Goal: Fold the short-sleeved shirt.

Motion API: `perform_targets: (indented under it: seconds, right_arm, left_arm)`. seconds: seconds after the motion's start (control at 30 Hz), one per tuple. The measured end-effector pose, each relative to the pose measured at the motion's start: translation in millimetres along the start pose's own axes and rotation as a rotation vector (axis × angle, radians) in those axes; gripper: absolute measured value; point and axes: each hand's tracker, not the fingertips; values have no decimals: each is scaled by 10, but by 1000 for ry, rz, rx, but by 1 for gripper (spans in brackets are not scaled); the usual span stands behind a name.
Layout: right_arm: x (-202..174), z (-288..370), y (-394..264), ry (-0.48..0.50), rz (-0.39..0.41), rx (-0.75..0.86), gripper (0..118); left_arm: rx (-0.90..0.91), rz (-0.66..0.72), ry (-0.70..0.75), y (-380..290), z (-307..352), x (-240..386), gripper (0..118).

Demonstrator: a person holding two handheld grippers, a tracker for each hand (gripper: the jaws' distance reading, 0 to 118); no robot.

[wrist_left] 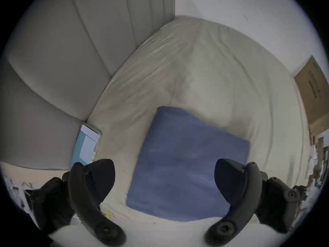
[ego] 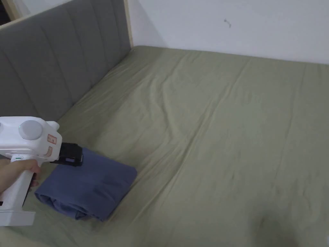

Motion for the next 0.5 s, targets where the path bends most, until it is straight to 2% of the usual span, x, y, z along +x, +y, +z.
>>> perform_targets:
  seconds: [0.07,0.1,0.13,0.17,0.27,0.37,0.5]
  right_arm:
    - [20,29,-9,26,-22,19,0]
    - [53,26,-18,36,-30,24,0]
    - [72,39,-32,47,-31,28,0]
    - [85,51,-47,50,-28,29,0]
    - [114,108,-124,43,-14,39,0]
    - [266,170,-258,49,-36,53,0]
    - [447,312,-414,39,-61,91,0]
  left_arm:
    - [-6,-6,-51,-71,129,124,109]
    - [20,-5,-103,-148,229,221,93]
    - [39,-17,-141,-229,315,330,45]
    - [48,-25,-174,-301,363,444,4]
    - [64,-52,-233,-471,453,778,1]
    - [60,-53,-285,-723,751,1282,1]
    - [123,-152,-347,-1106,1021,1953,1]
